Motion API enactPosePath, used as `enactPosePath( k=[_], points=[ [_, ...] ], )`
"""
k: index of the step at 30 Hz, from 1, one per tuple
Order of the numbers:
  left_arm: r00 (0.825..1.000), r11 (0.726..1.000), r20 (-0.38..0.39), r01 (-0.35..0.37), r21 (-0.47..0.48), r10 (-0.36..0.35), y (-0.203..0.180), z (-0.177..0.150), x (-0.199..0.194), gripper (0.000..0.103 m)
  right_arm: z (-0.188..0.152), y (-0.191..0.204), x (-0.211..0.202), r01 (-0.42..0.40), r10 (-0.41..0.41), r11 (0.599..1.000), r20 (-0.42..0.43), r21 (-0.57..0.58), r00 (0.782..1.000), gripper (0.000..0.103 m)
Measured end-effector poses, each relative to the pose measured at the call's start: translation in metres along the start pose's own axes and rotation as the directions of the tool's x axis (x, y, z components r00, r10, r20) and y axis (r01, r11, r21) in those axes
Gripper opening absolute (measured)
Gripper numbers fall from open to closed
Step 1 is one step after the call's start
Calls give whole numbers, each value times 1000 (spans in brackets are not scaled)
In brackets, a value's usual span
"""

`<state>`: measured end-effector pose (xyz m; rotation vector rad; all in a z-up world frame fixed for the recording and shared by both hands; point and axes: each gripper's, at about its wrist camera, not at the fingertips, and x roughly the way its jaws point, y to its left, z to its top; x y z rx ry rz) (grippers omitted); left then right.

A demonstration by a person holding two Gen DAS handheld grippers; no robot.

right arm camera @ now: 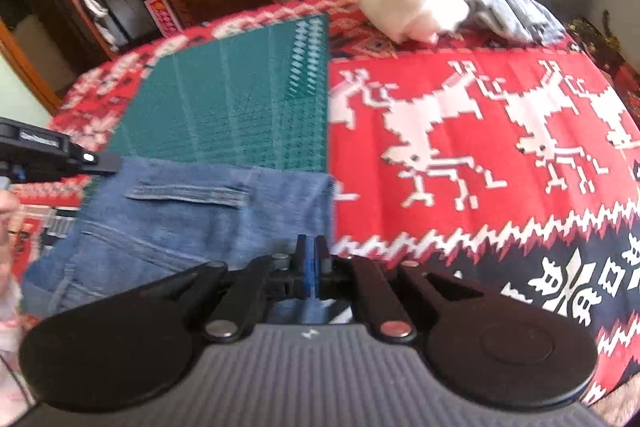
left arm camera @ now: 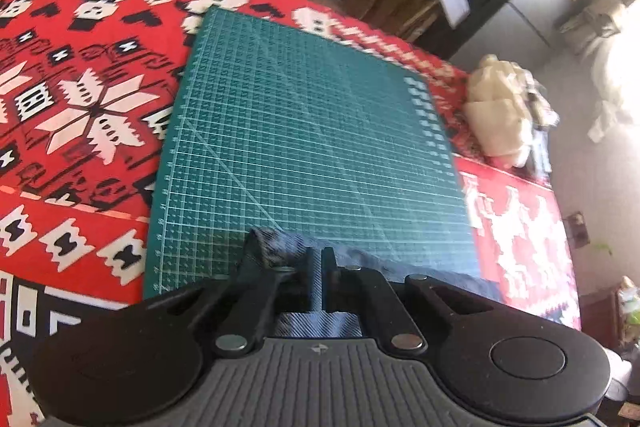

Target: Fold clothes

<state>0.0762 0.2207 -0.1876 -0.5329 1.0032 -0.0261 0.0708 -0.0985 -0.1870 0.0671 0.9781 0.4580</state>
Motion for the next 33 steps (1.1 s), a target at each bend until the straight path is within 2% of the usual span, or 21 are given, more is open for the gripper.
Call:
enactPosePath(
  k=[5,8,10,13,16,20,21,27,31,32,33],
  points=[
    [995,996,-41,90,19,-89,-5,-24,-23,4,-3,34,-7,-89,87,992,-20,-88,996,2],
    [988,991,-85,134,19,-132,-7,-43,-26,4,-8,43,4,-91,85,990,-59,-109,995,2],
    [986,991,-109,127,29,-124,-8,-54,-22,4,-14,41,14,-78,69,992,-88,-101,994,2],
    [986,995,-136,97,37,-91,-2,-66,-12,3,-21,30,14,-51,44,995,-80,-83,996,0],
    [985,994,-141,106,22,-102,5,-70,-12,3,-28,16,13,-35,29,998,-109,-53,994,0],
    [988,997,-141,72,37,-66,1,-76,-19,2,-32,15,1,-20,14,998,-106,-54,994,0],
    [989,997,-136,70,41,-63,-1,-77,-21,2,-32,16,-3,-19,13,998,-98,-57,995,3],
    [986,989,-117,128,69,-119,-27,-75,-22,5,-15,53,-12,-131,128,987,-39,-96,991,3],
    [982,983,-138,148,110,-132,-50,-79,-6,5,-12,84,9,-146,138,975,-57,-169,989,3],
    [982,983,-140,142,116,-126,-51,-80,-3,0,-12,89,16,-149,138,973,-71,-177,988,3],
    [983,983,-140,136,121,-119,-51,-81,1,0,-13,89,23,-131,119,975,-78,-182,990,2]
  ],
)
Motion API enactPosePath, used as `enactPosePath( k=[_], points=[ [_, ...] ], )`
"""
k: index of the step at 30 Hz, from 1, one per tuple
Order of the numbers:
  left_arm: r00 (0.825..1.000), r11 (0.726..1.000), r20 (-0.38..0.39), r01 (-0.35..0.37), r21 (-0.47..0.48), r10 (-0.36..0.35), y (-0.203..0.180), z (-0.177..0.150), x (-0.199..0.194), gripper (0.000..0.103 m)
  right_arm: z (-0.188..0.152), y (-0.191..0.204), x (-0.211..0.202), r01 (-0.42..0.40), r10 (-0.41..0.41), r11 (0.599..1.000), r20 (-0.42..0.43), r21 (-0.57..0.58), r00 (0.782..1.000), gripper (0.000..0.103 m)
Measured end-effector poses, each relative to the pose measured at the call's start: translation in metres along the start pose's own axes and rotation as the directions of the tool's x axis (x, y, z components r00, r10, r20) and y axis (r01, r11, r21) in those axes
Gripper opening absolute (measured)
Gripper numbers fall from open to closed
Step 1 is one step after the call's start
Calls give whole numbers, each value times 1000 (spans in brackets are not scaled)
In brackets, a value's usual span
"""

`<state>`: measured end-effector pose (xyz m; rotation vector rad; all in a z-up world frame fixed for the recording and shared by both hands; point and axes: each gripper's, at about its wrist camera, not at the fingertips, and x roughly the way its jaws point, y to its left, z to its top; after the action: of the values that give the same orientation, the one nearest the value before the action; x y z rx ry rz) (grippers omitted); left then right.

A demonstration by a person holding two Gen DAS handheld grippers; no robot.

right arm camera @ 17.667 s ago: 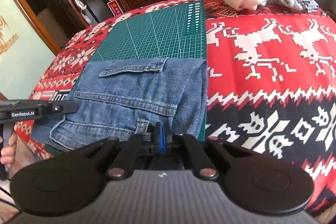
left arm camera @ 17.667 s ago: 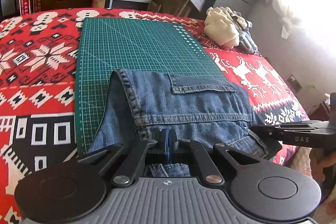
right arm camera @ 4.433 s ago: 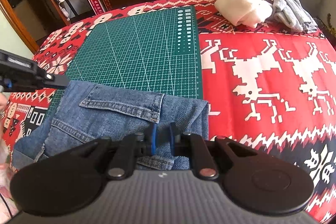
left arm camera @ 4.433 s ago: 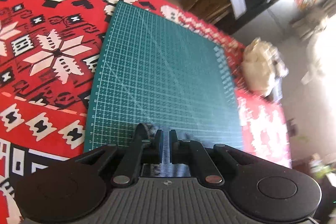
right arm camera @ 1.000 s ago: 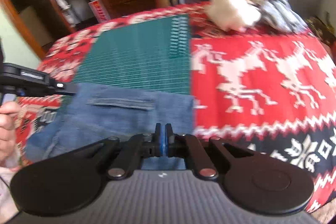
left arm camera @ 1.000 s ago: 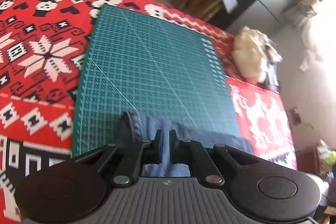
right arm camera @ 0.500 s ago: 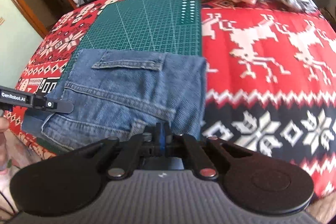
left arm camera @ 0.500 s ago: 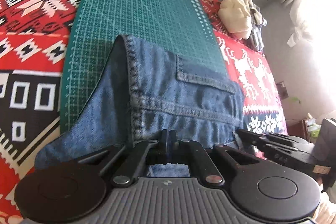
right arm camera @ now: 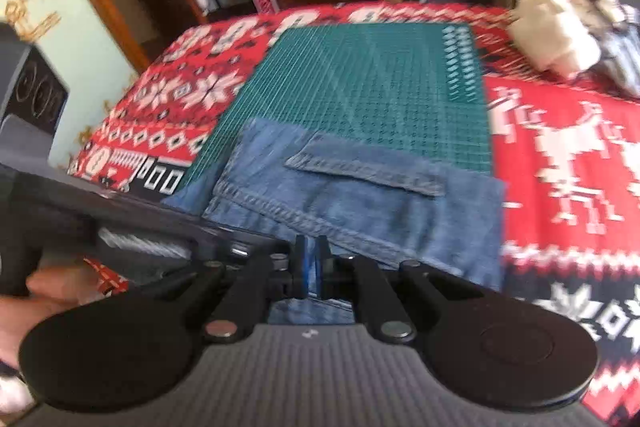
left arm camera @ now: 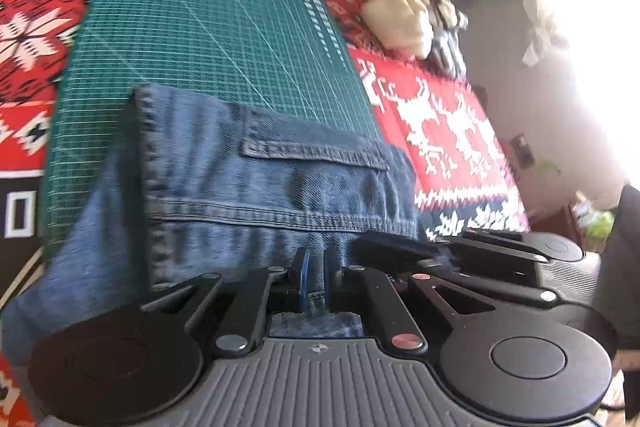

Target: Fold clothes

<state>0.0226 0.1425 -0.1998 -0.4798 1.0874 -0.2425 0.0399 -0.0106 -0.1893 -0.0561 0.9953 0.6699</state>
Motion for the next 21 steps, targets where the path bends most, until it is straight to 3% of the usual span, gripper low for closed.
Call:
enactPosePath(
  k=[16,21],
  points=[
    [998,998,-28,-55,-12,55,25,-28,-20,3,-34,-24,-27,56,-56,998,12,9,998,0],
    [997,997,-21,-79,17,79,20,-35,-29,2,-36,-18,-41,51,-51,999,-3,-6,999,4]
  ],
)
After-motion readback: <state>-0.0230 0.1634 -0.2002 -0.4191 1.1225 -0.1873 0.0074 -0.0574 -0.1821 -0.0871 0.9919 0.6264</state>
